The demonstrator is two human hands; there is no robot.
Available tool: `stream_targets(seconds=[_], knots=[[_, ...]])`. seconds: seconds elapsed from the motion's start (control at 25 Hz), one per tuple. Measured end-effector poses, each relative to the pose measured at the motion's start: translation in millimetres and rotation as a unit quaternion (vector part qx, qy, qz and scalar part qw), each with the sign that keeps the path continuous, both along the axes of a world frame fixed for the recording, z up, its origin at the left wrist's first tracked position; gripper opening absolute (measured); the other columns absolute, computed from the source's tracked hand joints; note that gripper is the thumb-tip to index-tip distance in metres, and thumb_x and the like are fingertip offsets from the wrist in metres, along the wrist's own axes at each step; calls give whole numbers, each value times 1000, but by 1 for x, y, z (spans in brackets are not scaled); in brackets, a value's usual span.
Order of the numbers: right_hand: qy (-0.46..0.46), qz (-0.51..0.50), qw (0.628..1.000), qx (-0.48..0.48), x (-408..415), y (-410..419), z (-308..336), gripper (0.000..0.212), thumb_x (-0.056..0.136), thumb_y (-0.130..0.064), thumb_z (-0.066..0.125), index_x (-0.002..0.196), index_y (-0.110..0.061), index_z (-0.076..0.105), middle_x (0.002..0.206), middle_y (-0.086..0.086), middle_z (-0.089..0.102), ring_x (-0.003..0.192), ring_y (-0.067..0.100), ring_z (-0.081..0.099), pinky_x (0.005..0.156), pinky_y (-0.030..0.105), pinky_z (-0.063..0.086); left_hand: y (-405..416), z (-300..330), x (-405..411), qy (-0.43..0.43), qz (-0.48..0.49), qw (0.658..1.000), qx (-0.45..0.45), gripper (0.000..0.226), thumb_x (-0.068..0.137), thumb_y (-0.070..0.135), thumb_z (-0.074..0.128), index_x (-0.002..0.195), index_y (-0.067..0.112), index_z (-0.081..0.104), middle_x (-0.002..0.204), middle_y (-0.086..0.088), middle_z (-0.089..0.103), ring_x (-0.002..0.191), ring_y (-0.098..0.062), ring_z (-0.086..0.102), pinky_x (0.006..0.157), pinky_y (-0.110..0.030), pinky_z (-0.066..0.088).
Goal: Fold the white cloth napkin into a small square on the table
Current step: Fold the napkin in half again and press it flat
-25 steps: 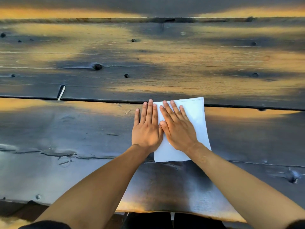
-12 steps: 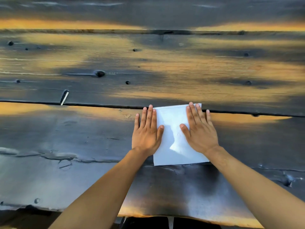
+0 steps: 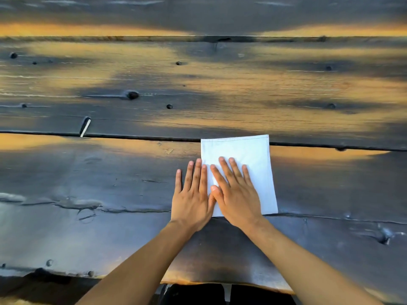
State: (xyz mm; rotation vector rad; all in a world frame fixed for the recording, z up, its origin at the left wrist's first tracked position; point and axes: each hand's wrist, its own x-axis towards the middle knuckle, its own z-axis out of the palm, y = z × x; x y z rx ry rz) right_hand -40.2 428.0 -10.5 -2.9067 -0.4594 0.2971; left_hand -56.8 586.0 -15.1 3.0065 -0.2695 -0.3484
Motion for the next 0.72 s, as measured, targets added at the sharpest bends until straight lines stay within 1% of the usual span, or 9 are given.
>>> stream_targets(seconds=[0.08,0.2,0.32,0.4,0.44,0.48,0.56,0.64,0.72], knots=[[-6,9,999,-33,-1,-29,-4,65,103,-53,24,160,-22,15,169,4,7,156,25,3,125,52,13,0,-2,2,0,-4,1000,0,74,104,54,9,160,5,7,169,-12,1,157,-28,-2,124,-57,11],[3,-23,998,-58,-5,-71,-3,75,101,-57,22,160,-13,11,169,5,4,156,24,1,125,50,13,0,-3,0,4,-2,1000,3,76,104,56,12,160,5,5,169,-12,-1,157,-27,-5,125,-56,9],[25,-75,993,-85,-7,-82,4,80,99,-59,18,159,-8,8,169,5,-2,156,26,-5,126,51,3,-2,0,2,8,-2,1000,4,77,103,57,12,160,5,4,169,-12,-3,157,-27,-7,125,-57,9],[27,-97,988,-116,-5,-70,11,79,99,-58,15,159,-7,7,169,8,-3,155,30,-10,125,53,-4,-2,2,1,12,-2,1000,3,77,103,56,10,159,4,5,169,-14,-2,157,-28,-7,125,-57,9],[19,-103,988,-114,-4,-61,15,78,99,-55,17,159,-6,9,169,9,-1,155,31,-11,124,54,-6,-2,1,1,12,-3,1000,5,77,103,55,9,159,3,5,169,-14,-2,157,-28,-7,125,-58,8],[9,-97,990,-100,-3,-50,18,74,100,-51,19,159,-6,12,169,10,2,155,32,-11,124,54,-6,-2,2,0,13,-4,1000,6,77,103,55,8,159,3,5,169,-14,-2,157,-29,-7,125,-58,8],[-6,-47,998,-50,-5,-22,17,68,101,-46,22,159,-11,16,169,8,7,155,31,-6,125,55,1,-1,1,1,14,-7,1000,5,76,103,54,9,159,4,5,169,-14,-2,157,-29,-6,125,-58,7],[16,3,1000,-13,-10,1,12,64,103,-46,18,159,-16,15,169,4,7,156,28,-3,124,54,10,0,0,1,10,-12,1000,11,74,103,52,10,159,3,6,169,-14,-1,156,-30,-4,124,-58,10],[27,11,1000,-11,-12,0,5,63,104,-50,14,160,-21,14,169,2,6,156,25,-1,124,54,13,1,-1,1,2,-18,1000,11,75,103,53,8,159,3,6,169,-15,-1,156,-31,-4,124,-59,10]])
